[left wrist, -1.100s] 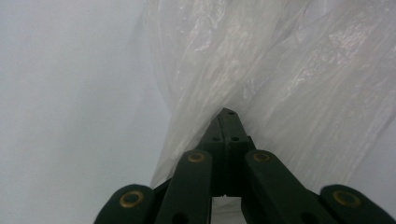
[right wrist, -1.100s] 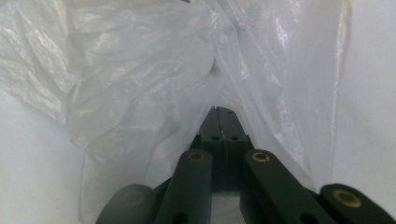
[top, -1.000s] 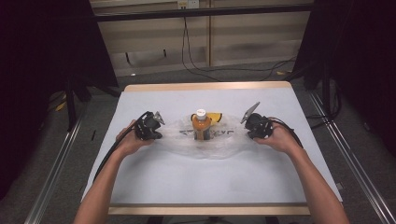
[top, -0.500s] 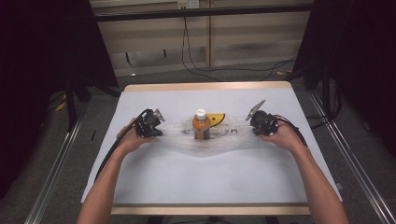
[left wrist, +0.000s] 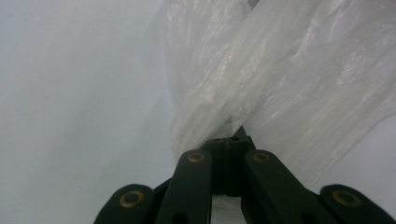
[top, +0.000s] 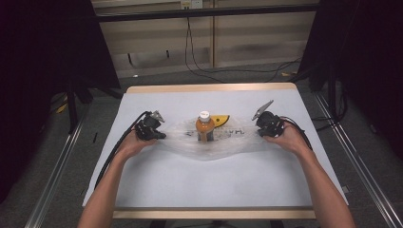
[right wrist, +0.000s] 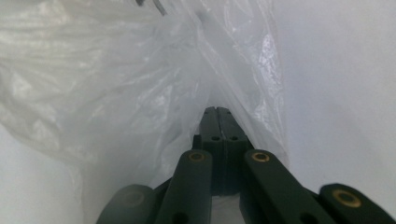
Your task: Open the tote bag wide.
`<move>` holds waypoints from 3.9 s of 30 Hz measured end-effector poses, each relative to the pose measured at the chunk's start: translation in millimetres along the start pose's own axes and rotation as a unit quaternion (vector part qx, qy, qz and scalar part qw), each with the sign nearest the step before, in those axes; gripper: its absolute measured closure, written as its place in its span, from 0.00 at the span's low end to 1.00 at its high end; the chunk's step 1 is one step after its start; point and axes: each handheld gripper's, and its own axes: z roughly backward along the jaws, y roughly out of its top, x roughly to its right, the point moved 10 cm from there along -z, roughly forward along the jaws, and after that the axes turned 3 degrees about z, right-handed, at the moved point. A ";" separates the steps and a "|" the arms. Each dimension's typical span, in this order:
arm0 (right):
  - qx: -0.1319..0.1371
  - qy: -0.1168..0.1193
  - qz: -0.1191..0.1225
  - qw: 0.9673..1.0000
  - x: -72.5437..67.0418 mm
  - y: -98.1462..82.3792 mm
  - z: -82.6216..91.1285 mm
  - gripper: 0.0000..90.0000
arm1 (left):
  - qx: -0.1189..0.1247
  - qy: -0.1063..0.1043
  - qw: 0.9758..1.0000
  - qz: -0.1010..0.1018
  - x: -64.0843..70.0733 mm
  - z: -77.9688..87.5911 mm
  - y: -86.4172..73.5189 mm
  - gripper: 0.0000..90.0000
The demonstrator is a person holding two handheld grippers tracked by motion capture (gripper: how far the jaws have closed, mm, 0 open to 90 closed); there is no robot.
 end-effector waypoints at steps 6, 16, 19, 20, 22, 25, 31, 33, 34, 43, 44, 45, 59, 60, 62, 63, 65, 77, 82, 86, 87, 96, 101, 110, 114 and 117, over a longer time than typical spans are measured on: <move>0.068 0.016 -0.006 0.998 -6.4 19.7 16.4 1.00 | 0.067 -0.033 0.997 0.013 11.9 22.8 19.5 1.00; 0.174 0.046 -0.034 0.983 -13.8 46.8 54.7 1.00 | 0.132 -0.049 0.990 -0.018 40.5 54.3 39.1 1.00; 0.186 0.048 -0.041 0.981 -12.3 50.5 61.3 1.00 | 0.168 -0.070 0.983 -0.017 57.2 62.3 49.9 1.00; 0.191 0.049 -0.044 0.979 -11.5 52.5 64.0 1.00 | 0.167 -0.069 0.983 -0.022 62.0 62.2 52.1 1.00; 0.198 0.046 -0.046 0.978 -9.9 62.9 72.3 1.00 | 0.161 -0.080 0.983 -0.031 75.9 54.2 58.6 1.00; 0.203 0.050 -0.040 0.977 -11.5 74.8 78.0 1.00 | 0.146 -0.081 0.985 -0.039 82.4 45.9 60.6 1.00; 0.119 0.096 0.005 0.988 -36.8 112.3 52.3 1.00 | 0.102 -0.078 0.990 -0.050 91.5 15.1 62.2 1.00; 0.085 0.106 0.015 0.991 -42.8 117.2 34.5 1.00 | 0.088 -0.081 0.992 -0.050 95.2 5.6 60.8 1.00; 0.067 0.115 0.015 0.991 -46.7 118.5 26.2 1.00 | 0.084 -0.082 0.992 -0.054 97.3 1.7 59.8 1.00; -0.016 0.146 0.011 0.989 -56.5 114.7 -26.1 1.00 | 0.054 -0.100 0.991 -0.077 121.0 -13.0 41.5 1.00; -0.018 0.143 0.008 0.989 -55.8 115.2 -29.7 1.00 | 0.054 -0.099 0.991 -0.077 122.7 -14.5 40.6 1.00; -0.018 0.143 0.008 0.989 -55.8 115.2 -29.7 1.00 | 0.053 -0.103 0.991 -0.073 124.5 -15.7 39.6 1.00; -0.022 0.118 -0.022 0.993 -39.5 140.7 -71.8 1.00 | 0.043 -0.121 0.986 -0.104 152.9 -23.9 26.5 1.00; -0.026 0.115 -0.024 0.993 -37.9 142.2 -73.3 1.00 | 0.042 -0.123 0.986 -0.106 155.4 -23.2 25.7 1.00; -0.025 0.116 -0.030 0.992 -36.2 146.5 -75.8 1.00 | 0.043 -0.126 0.985 -0.111 159.7 -22.5 24.4 1.00; -0.021 0.114 -0.036 0.993 -35.0 148.9 -77.6 1.00 | 0.042 -0.127 0.984 -0.114 161.3 -22.2 23.9 1.00; -0.020 0.113 -0.047 0.992 -32.1 152.5 -79.9 1.00 | 0.036 -0.133 0.983 -0.119 165.3 -20.3 21.5 1.00; -0.006 0.078 -0.084 0.993 -18.4 161.4 -87.2 1.00 | 0.033 -0.144 0.980 -0.130 172.0 -17.6 16.7 1.00; -0.009 0.073 -0.083 0.994 -14.8 164.7 -89.6 1.00 | 0.035 -0.143 0.980 -0.131 174.0 -17.2 15.6 1.00; -0.006 0.068 -0.085 0.994 -12.2 166.1 -90.8 1.00 | 0.028 -0.141 0.980 -0.136 175.9 -15.6 14.0 1.00; -0.004 0.065 -0.088 0.994 -11.5 166.9 -91.3 1.00 | 0.020 -0.150 0.979 -0.138 176.7 -14.2 12.5 1.00; -0.004 0.038 -0.087 0.995 -6.4 170.8 -93.8 1.00 | 0.033 -0.143 0.980 -0.132 175.1 -15.7 13.6 1.00; 0.009 0.036 -0.097 0.995 -3.2 173.4 -95.7 1.00 | 0.039 -0.140 0.981 -0.132 172.7 -16.6 14.9 1.00; -0.012 0.050 -0.052 0.997 -19.5 173.1 -91.2 1.00 | 0.059 -0.138 0.984 -0.092 156.5 -17.9 18.3 1.00; 0.013 0.061 -0.043 0.997 -23.9 178.1 -73.6 1.00 | 0.079 -0.144 0.983 -0.081 152.5 -8.7 23.3 1.00; 0.026 0.067 -0.032 0.997 -28.2 180.0 -60.5 1.00 | 0.089 -0.141 0.983 -0.076 151.9 -5.8 25.5 1.00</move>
